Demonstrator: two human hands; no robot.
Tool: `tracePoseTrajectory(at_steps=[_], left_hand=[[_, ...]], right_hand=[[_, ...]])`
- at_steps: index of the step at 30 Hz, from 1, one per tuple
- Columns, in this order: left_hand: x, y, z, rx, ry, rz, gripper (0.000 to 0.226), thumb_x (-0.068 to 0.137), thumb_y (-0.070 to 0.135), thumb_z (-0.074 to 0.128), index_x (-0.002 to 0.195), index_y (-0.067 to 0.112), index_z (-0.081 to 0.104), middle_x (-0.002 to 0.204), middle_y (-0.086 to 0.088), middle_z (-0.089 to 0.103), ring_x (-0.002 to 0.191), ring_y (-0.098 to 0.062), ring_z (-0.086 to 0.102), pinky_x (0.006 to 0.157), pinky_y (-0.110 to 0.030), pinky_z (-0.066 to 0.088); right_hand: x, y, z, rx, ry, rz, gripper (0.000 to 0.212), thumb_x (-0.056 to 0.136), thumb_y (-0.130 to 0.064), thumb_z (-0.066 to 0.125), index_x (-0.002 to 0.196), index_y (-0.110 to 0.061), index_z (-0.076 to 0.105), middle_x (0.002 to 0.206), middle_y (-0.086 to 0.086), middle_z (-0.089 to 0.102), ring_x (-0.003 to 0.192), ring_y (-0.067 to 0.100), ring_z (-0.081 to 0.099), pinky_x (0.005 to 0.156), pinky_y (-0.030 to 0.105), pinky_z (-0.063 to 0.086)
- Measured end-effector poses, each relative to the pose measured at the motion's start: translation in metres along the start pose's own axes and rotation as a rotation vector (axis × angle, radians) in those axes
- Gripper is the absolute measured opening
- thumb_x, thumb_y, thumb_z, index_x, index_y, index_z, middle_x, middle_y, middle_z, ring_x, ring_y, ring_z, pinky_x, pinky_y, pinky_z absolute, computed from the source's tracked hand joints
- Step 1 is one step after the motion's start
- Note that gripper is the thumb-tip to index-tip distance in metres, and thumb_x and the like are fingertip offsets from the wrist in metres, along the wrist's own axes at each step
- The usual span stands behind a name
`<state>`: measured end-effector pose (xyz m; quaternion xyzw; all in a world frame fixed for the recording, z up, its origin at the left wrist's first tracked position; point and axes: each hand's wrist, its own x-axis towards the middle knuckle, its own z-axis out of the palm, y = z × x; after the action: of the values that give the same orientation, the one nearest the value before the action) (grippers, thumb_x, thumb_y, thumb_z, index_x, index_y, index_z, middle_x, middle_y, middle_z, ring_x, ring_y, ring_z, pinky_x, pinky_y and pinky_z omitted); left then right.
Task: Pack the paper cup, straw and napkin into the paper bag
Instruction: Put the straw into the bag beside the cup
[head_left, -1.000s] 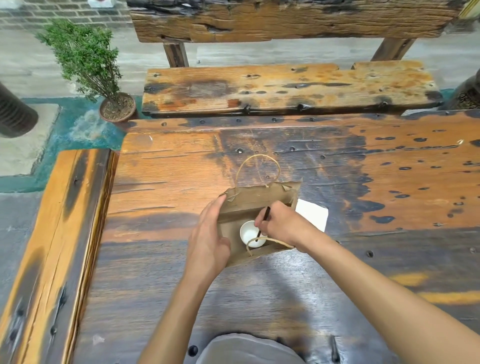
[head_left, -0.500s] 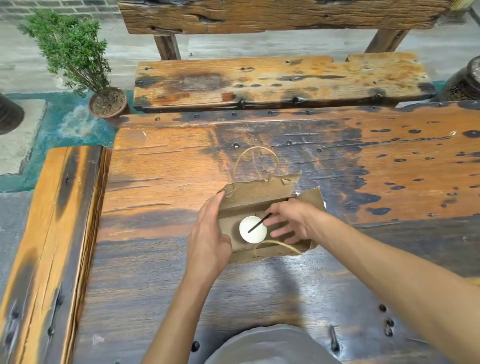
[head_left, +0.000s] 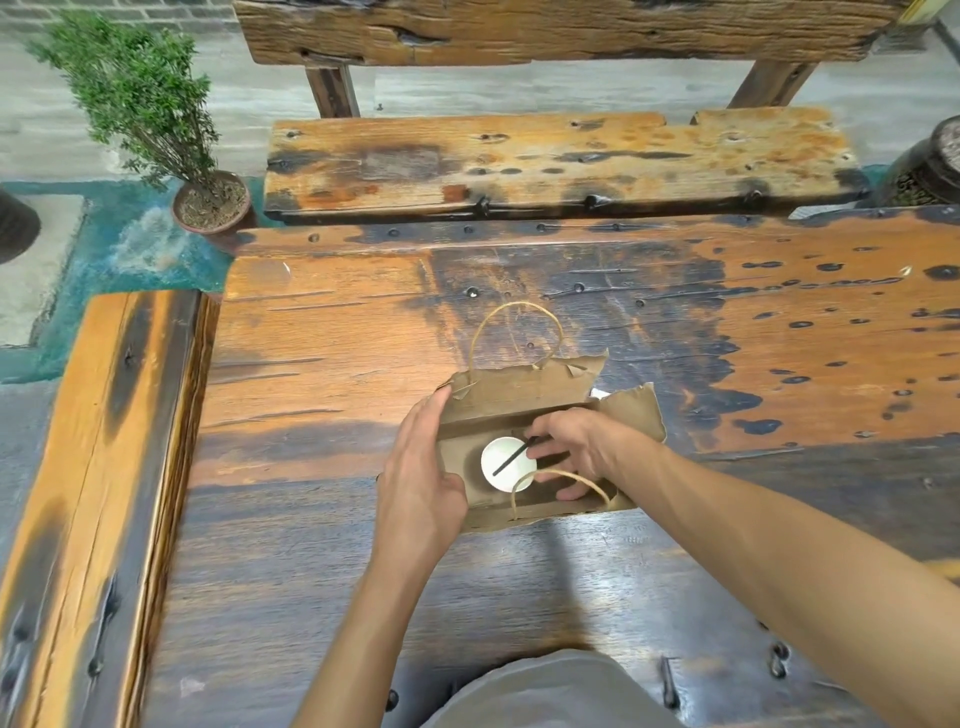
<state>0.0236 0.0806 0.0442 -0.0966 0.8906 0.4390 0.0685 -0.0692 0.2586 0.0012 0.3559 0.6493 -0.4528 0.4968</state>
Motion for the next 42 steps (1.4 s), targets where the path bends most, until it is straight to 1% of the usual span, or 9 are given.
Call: tracePoseTrajectory(at_steps=[4, 12, 18, 23, 26, 30, 34, 39, 42], left_hand=[[0.001, 0.002, 0.0, -0.007, 0.009, -0.002, 0.094, 0.072, -0.016, 0.048, 0.149, 0.036, 0.032, 0.15, 0.011, 0.042, 0.135, -0.013, 0.043, 0.106, -0.044, 0.045], [0.001, 0.005, -0.001, -0.032, -0.014, -0.011, 0.094, 0.074, -0.016, 0.05, 0.149, 0.039, 0.032, 0.151, 0.009, 0.041, 0.129, -0.023, 0.051, 0.1, -0.05, 0.048], [0.004, 0.005, 0.0, -0.057, -0.017, -0.026, 0.093, 0.073, -0.017, 0.049, 0.149, 0.036, 0.033, 0.151, 0.008, 0.044, 0.132, -0.021, 0.048, 0.102, -0.049, 0.048], [0.006, 0.004, 0.001, -0.065, -0.009, -0.044, 0.094, 0.073, -0.017, 0.049, 0.147, 0.038, 0.035, 0.148, 0.008, 0.045, 0.13, -0.022, 0.05, 0.1, -0.051, 0.049], [0.007, 0.004, 0.003, -0.058, 0.002, -0.038, 0.094, 0.069, -0.018, 0.049, 0.146, 0.036, 0.038, 0.145, 0.006, 0.049, 0.128, -0.023, 0.051, 0.101, -0.05, 0.048], [0.011, 0.003, 0.004, -0.034, 0.024, -0.037, 0.092, 0.068, -0.019, 0.051, 0.145, 0.032, 0.041, 0.14, 0.012, 0.048, 0.132, -0.019, 0.048, 0.108, -0.039, 0.043], [0.015, 0.002, 0.003, -0.023, 0.013, -0.071, 0.092, 0.07, -0.018, 0.052, 0.145, 0.034, 0.04, 0.147, 0.006, 0.049, 0.131, -0.021, 0.049, 0.107, -0.044, 0.045], [0.017, 0.005, 0.005, -0.002, 0.004, -0.084, 0.092, 0.069, -0.019, 0.054, 0.146, 0.03, 0.041, 0.145, 0.011, 0.048, 0.134, -0.009, 0.044, 0.113, -0.028, 0.034], [0.017, 0.004, 0.004, 0.014, 0.005, -0.118, 0.093, 0.07, -0.017, 0.055, 0.144, 0.038, 0.04, 0.145, 0.007, 0.052, 0.121, -0.011, 0.057, 0.106, -0.031, 0.043]], right_hand=[[0.002, 0.004, -0.002, 0.026, -0.014, -0.021, 0.026, 0.097, -0.027, 0.048, 0.119, -0.016, 0.055, 0.105, 0.001, 0.067, 0.096, 0.028, 0.064, 0.097, 0.057, 0.044], [-0.018, 0.004, -0.008, 0.095, 0.032, -0.124, 0.034, 0.095, -0.022, 0.051, 0.127, -0.012, 0.044, 0.128, 0.018, 0.056, 0.108, 0.038, 0.059, 0.093, 0.053, 0.048], [-0.074, 0.003, -0.031, 0.132, 0.061, -0.336, 0.029, 0.093, -0.021, 0.058, 0.119, -0.019, 0.046, 0.128, 0.014, 0.05, 0.118, 0.034, 0.052, 0.094, 0.048, 0.049], [-0.124, 0.005, -0.087, 0.267, -0.099, -0.616, 0.032, 0.093, -0.024, 0.061, 0.12, -0.008, 0.061, 0.112, 0.022, 0.07, 0.094, 0.036, 0.071, 0.08, 0.047, 0.057], [-0.111, 0.014, -0.118, 0.353, 0.092, -0.802, 0.025, 0.095, -0.026, 0.055, 0.109, -0.009, 0.068, 0.099, 0.019, 0.075, 0.083, 0.031, 0.074, 0.078, 0.04, 0.058], [-0.019, 0.039, -0.123, 0.351, 0.527, -0.6, 0.017, 0.099, -0.014, 0.046, 0.102, -0.01, 0.063, 0.099, 0.011, 0.072, 0.075, 0.024, 0.066, 0.064, 0.029, 0.046], [0.071, 0.064, -0.122, 0.28, 0.632, -0.454, 0.013, 0.092, -0.003, 0.052, 0.102, -0.007, 0.059, 0.092, 0.014, 0.06, 0.078, 0.023, 0.055, 0.059, 0.028, 0.042], [0.128, 0.08, -0.125, 0.224, 0.714, -0.255, 0.006, 0.088, -0.006, 0.058, 0.088, -0.001, 0.06, 0.085, 0.017, 0.057, 0.08, 0.028, 0.054, 0.073, 0.042, 0.05], [0.144, 0.082, -0.121, 0.13, 0.739, -0.197, 0.031, 0.086, -0.023, 0.065, 0.096, 0.006, 0.062, 0.097, 0.022, 0.063, 0.093, 0.033, 0.062, 0.075, 0.037, 0.046]])
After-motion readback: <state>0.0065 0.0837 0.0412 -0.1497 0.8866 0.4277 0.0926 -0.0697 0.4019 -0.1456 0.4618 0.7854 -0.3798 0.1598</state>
